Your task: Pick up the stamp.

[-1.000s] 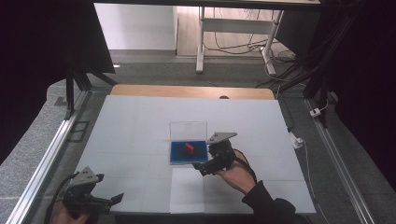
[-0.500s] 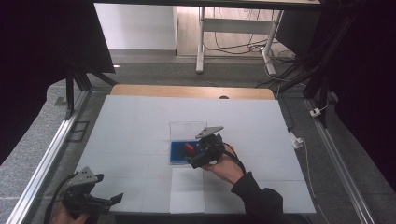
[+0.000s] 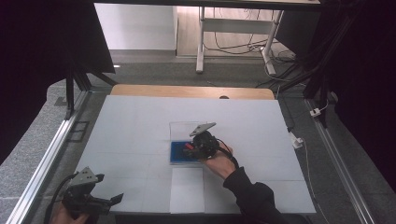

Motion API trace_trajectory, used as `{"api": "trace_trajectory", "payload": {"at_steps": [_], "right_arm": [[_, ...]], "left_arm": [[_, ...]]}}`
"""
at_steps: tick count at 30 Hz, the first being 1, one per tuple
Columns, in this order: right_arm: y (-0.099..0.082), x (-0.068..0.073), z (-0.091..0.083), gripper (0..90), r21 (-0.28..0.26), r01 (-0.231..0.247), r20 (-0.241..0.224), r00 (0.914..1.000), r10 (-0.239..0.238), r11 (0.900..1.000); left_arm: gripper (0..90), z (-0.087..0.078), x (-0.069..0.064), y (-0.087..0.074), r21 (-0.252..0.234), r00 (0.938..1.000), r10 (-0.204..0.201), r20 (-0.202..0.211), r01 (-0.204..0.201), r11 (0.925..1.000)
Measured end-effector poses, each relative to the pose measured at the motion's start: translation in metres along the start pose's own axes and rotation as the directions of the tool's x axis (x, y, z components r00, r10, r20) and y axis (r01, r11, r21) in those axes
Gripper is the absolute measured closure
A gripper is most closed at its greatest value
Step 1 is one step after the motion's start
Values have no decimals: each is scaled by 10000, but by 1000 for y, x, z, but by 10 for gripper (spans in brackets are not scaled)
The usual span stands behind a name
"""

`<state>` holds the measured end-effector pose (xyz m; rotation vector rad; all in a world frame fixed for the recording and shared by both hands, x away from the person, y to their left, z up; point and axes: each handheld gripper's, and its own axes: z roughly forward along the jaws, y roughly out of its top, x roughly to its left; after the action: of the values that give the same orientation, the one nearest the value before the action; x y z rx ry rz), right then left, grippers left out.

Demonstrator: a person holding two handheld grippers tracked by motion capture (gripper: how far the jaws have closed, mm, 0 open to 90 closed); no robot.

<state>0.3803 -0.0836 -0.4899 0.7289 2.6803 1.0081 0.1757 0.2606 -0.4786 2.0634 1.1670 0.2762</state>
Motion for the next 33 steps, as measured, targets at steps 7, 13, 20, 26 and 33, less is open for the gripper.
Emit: {"api": "trace_trajectory", "payload": {"at_steps": [7,13,20,26,33], "right_arm": [[1,-2,6,787,-51,124,174,9998,-123,9999],[0,-3,4,794,-37,191,66,9998,-191,9998],[0,-5,-1,796,-51,393,-118,9992,-393,9992],[2,-5,-10,796,-190,371,-173,9991,-375,9991],[2,-6,-21,796,-334,307,-65,9995,-309,9990]], "left_arm": [[1,0,0,0,19,10000,28,-20,-28,10000],[2,0,0,0,-24,10000,-6,15,6,10000],[2,-1,2,-1,-135,9999,-119,123,121,9998],[3,-2,2,-1,-148,9998,-122,134,124,9998],[6,-2,2,-1,-154,9997,-176,163,179,9997]]}}
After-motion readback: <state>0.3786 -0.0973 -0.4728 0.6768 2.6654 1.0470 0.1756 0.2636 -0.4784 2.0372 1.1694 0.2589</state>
